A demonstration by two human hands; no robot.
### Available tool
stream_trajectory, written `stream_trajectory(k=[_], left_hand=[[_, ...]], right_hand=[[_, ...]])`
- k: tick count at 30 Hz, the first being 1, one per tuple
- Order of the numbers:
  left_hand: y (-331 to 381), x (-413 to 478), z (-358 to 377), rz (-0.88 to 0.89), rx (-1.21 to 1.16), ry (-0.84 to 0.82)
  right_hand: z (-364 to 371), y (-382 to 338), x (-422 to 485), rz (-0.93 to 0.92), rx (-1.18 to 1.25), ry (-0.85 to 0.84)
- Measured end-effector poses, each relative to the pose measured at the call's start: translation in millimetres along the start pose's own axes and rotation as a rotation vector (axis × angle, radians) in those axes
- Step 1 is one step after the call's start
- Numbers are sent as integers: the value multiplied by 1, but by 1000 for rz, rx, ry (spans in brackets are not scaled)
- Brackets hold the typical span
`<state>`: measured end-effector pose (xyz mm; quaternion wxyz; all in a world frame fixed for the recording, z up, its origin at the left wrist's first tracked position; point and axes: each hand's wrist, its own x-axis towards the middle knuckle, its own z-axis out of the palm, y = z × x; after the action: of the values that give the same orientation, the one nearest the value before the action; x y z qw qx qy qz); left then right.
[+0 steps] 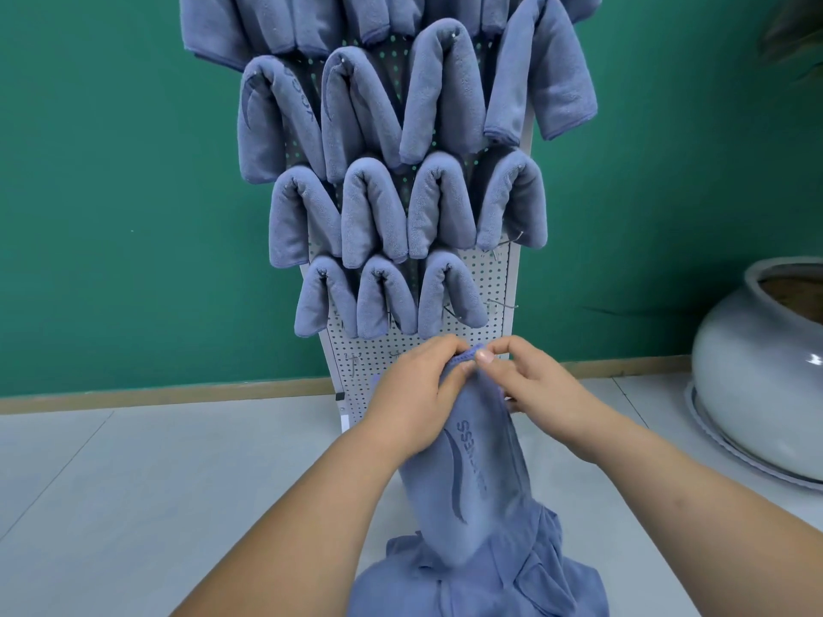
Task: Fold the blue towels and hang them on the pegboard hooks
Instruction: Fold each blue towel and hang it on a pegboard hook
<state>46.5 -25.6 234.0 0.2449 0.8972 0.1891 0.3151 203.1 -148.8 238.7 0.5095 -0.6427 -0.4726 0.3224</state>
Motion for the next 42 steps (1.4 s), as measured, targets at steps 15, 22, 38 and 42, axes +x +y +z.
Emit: stream_trajectory(k=[15,22,38,42], left_hand=[[-36,3,-33,-338,-345,398],[-78,1,-32,-651,-264,476],[-76,4,-20,-928,-503,500],[-81,-1,-20,-945,-482,370]], right_hand=[[-54,59,5,234,-931,-117],[-63,41,4,106,-325,310],[-61,31,13,268,187,522],[-66,43,10,245,169,447]])
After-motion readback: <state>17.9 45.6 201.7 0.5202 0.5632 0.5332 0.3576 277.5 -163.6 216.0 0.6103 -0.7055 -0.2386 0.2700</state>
